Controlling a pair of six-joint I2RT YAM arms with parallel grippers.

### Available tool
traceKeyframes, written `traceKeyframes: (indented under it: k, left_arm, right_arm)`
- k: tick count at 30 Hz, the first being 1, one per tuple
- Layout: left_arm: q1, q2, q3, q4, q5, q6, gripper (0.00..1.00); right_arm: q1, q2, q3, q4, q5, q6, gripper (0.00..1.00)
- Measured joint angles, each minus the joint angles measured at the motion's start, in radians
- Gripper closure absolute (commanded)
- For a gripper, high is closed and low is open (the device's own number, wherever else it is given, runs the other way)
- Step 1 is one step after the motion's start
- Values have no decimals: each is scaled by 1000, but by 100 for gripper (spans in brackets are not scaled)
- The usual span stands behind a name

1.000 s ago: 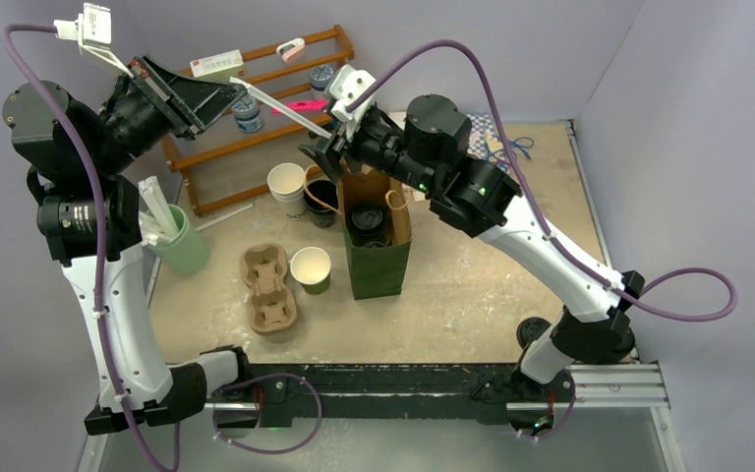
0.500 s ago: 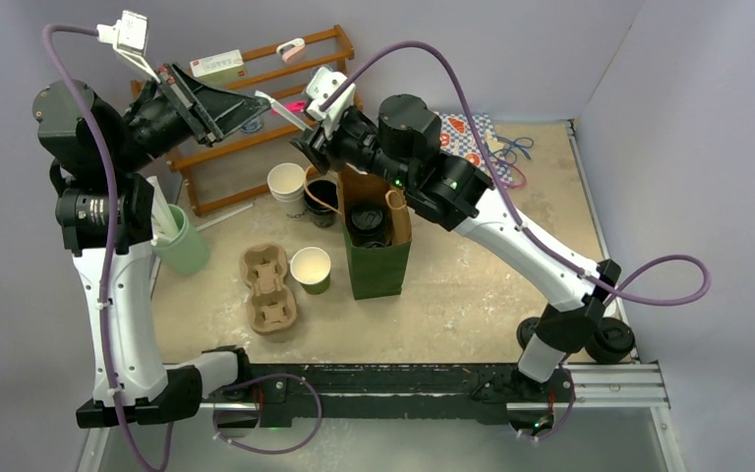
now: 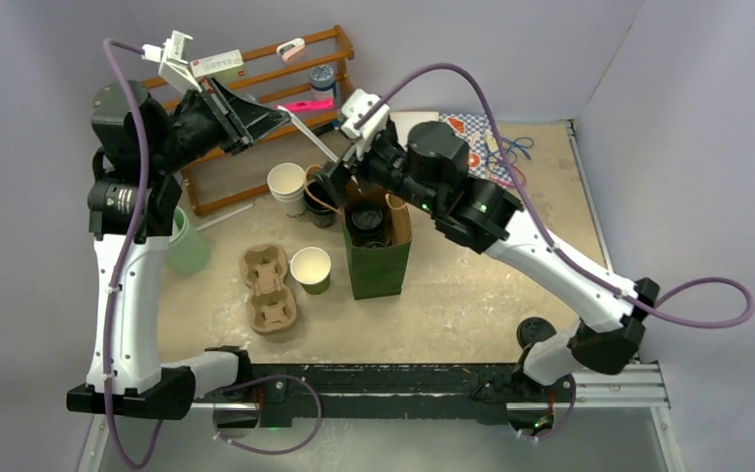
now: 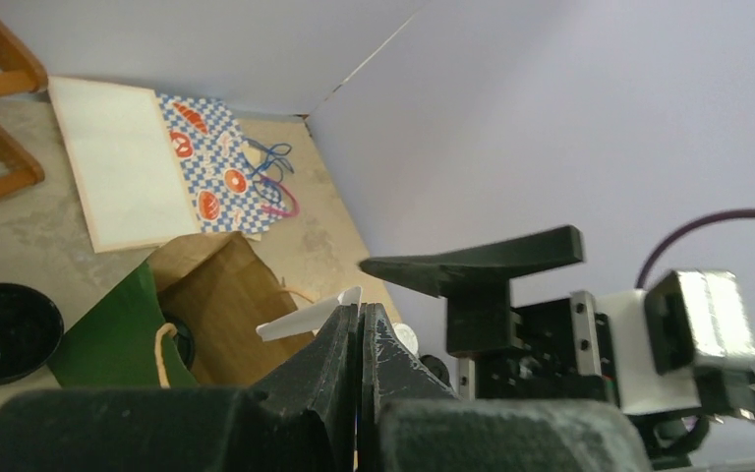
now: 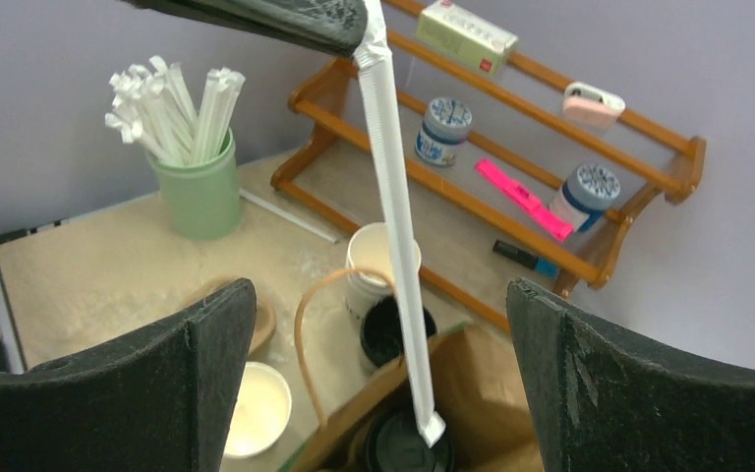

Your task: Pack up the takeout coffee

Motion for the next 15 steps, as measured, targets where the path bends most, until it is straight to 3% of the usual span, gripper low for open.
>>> traceKeyframes:
  k: [8,15]
  left_arm:
    - [-72,0,-119,1,-90,8,100]
    - [-220,25,-135,14,-204,46,100]
  right_arm:
    - [0,-268,-260,10,37,26,1]
    - [0,-394,-323,9,130,34,1]
